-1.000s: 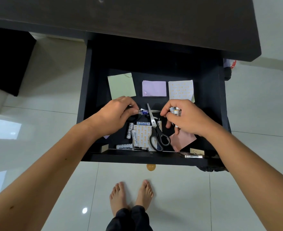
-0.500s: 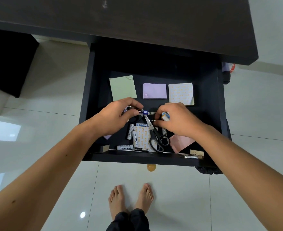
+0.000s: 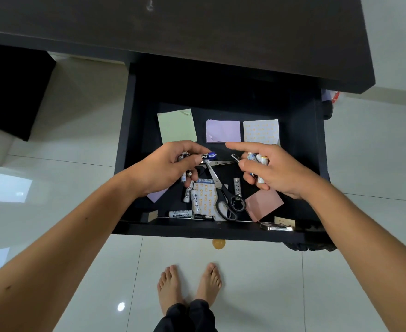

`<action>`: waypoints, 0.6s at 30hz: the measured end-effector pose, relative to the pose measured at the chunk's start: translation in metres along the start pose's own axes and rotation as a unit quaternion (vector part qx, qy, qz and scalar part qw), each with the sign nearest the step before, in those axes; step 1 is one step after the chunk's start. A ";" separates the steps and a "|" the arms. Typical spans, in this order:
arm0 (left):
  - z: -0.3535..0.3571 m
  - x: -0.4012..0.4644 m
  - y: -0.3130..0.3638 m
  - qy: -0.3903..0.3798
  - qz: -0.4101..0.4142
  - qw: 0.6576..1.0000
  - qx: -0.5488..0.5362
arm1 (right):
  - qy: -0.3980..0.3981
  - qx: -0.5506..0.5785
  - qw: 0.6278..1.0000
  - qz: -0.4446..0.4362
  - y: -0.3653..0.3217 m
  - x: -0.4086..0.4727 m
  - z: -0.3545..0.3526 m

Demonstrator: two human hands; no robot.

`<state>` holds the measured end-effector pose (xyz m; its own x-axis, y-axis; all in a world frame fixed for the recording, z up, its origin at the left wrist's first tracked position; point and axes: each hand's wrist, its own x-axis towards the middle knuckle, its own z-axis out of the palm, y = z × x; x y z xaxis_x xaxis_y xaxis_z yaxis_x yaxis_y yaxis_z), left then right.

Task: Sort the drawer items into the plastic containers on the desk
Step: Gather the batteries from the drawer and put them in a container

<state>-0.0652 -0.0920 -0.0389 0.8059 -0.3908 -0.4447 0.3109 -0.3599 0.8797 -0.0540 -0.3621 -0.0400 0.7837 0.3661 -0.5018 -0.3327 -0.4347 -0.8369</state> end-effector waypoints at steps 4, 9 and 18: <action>-0.001 0.000 0.003 -0.007 -0.020 0.998 -0.054 | -0.004 0.017 0.999 0.029 -0.001 -0.003 0.000; -0.002 0.000 0.000 -0.036 -0.039 0.995 -0.082 | 0.006 -0.009 0.999 0.036 0.002 -0.004 0.002; -0.002 -0.004 0.001 -0.041 0.011 0.998 -0.040 | 0.070 -0.212 0.974 0.040 0.003 -0.003 0.009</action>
<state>-0.0666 -0.0894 -0.0358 0.7703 -0.4660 -0.4353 0.3360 -0.2837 0.8982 -0.0620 -0.3569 -0.0430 0.8382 0.2135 -0.5019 -0.1728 -0.7688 -0.6157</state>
